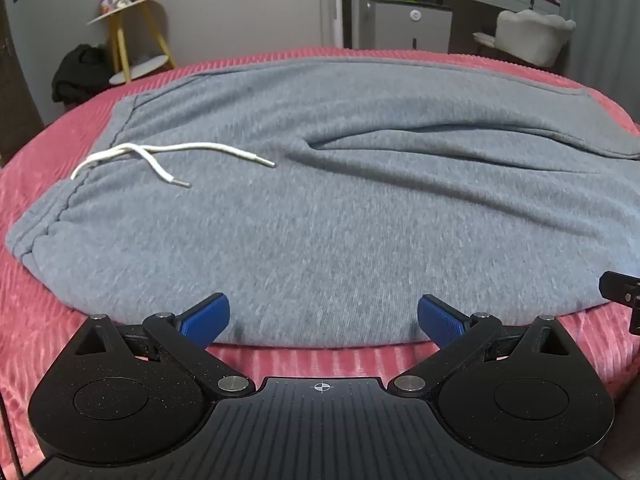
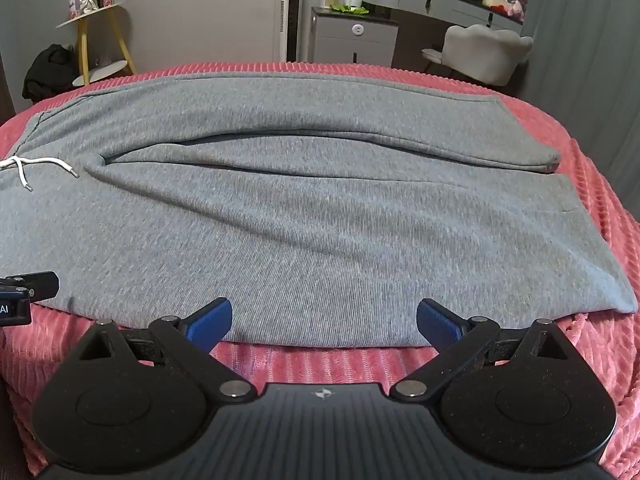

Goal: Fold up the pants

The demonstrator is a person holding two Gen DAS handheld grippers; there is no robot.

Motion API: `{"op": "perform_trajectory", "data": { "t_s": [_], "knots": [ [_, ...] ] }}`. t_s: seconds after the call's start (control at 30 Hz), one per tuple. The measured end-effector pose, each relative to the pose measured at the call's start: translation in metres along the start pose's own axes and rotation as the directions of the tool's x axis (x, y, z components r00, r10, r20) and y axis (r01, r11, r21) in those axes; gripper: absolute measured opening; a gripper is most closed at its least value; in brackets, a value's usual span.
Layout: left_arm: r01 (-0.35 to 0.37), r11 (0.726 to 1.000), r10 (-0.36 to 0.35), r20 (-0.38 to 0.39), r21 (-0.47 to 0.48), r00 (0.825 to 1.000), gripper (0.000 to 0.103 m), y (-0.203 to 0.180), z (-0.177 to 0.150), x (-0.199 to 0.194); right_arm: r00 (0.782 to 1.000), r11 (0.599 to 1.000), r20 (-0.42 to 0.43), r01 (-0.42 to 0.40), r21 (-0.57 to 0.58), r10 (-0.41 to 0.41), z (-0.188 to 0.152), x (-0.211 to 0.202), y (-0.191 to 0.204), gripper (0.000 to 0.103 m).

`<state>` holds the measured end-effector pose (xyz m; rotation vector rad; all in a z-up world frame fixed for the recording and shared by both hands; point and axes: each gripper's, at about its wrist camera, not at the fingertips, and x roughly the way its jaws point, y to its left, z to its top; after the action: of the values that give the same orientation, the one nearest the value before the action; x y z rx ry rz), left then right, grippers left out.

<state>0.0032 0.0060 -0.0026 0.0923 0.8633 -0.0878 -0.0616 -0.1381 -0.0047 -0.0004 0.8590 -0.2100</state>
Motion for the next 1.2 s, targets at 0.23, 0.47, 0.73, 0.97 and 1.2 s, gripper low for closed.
{"op": "perform_trajectory", "data": {
  "t_s": [0.23,0.47,0.73,0.97,1.2],
  "knots": [
    [0.007,1.0,-0.007,-0.004,-0.012,1.0,0.103,0.0011,0.0003,0.0002,1.0,1.0,0.001,0.0,0.002,0.0,0.0003,-0.0007,-0.0003,0.099],
    [0.012,1.0,-0.012,-0.005,-0.016,1.0,0.103,0.0022,0.0,0.0006,1.0,1.0,0.0,-0.001,0.005,0.001,0.0006,-0.0007,-0.0003,0.099],
    [0.016,1.0,-0.016,-0.011,-0.024,1.0,0.103,0.0031,0.0003,0.0017,1.0,1.0,0.003,-0.002,0.007,0.002,0.0005,-0.0009,-0.0006,0.099],
    [0.022,0.999,-0.023,-0.017,-0.035,1.0,0.103,0.0045,0.0009,0.002,1.0,1.0,0.003,-0.003,0.009,0.003,0.001,-0.0009,-0.0003,0.099],
    [0.024,0.999,-0.025,-0.02,-0.037,0.999,0.103,0.0043,0.0012,0.0028,1.0,1.0,0.003,-0.004,0.01,0.004,0.0008,-0.0009,-0.0007,0.099]
  ]
}}
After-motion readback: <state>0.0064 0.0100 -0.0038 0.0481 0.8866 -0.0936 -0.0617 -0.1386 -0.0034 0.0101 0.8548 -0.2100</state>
